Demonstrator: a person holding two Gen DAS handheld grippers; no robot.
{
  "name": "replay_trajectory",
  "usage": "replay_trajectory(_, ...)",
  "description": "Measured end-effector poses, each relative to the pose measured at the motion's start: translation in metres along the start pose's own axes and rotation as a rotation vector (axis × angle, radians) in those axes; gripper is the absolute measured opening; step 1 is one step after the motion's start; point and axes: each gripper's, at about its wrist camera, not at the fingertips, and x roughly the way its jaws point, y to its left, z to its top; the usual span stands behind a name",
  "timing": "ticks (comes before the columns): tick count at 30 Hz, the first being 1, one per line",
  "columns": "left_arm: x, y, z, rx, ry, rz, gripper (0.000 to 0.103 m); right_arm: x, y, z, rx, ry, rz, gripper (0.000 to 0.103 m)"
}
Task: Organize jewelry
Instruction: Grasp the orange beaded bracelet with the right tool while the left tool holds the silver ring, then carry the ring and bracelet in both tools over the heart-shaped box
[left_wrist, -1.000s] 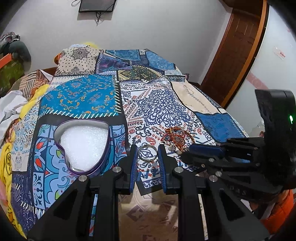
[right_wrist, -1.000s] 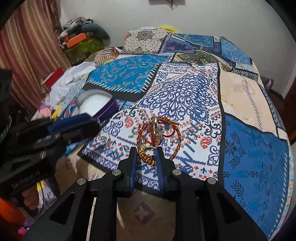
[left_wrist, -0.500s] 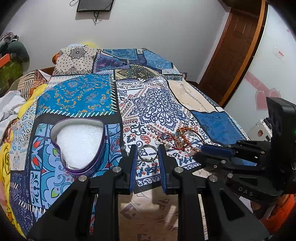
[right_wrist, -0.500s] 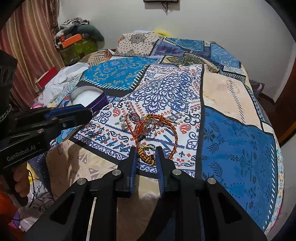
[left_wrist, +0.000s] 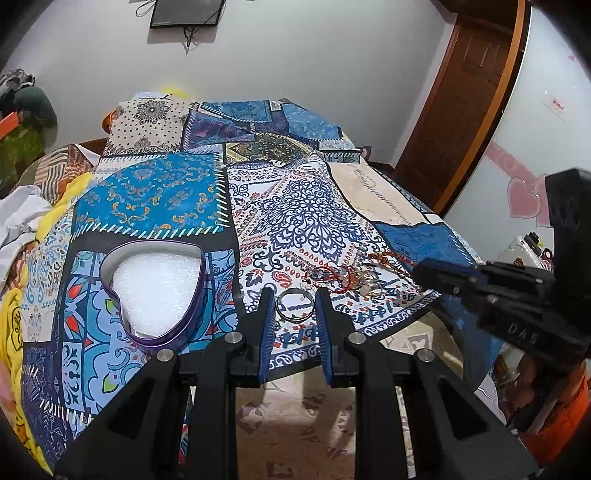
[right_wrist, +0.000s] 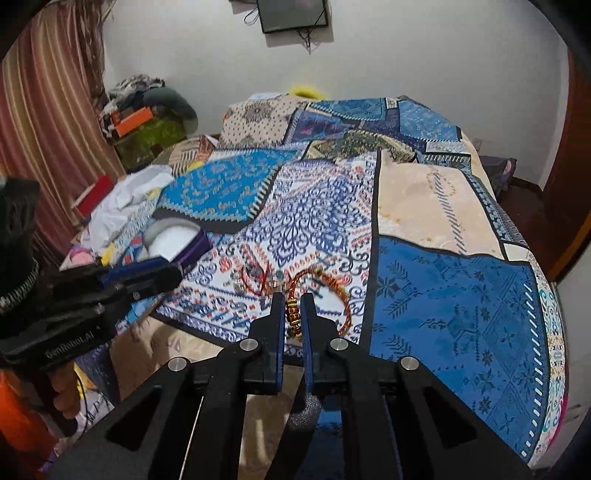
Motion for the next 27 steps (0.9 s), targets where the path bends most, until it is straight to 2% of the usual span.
replay_trajectory(13,-0.023,0.008,0.005,-0.013,-0.051,0.023,0.021,-0.018,0.011,0.026,-0.009,-0.1,0.021,0.007)
replay_trajectory(27,-0.062,0.051,0.013,-0.064,-0.14,0.117,0.021,-0.003,0.072,0.055,-0.105,-0.157,0.137,0.007)
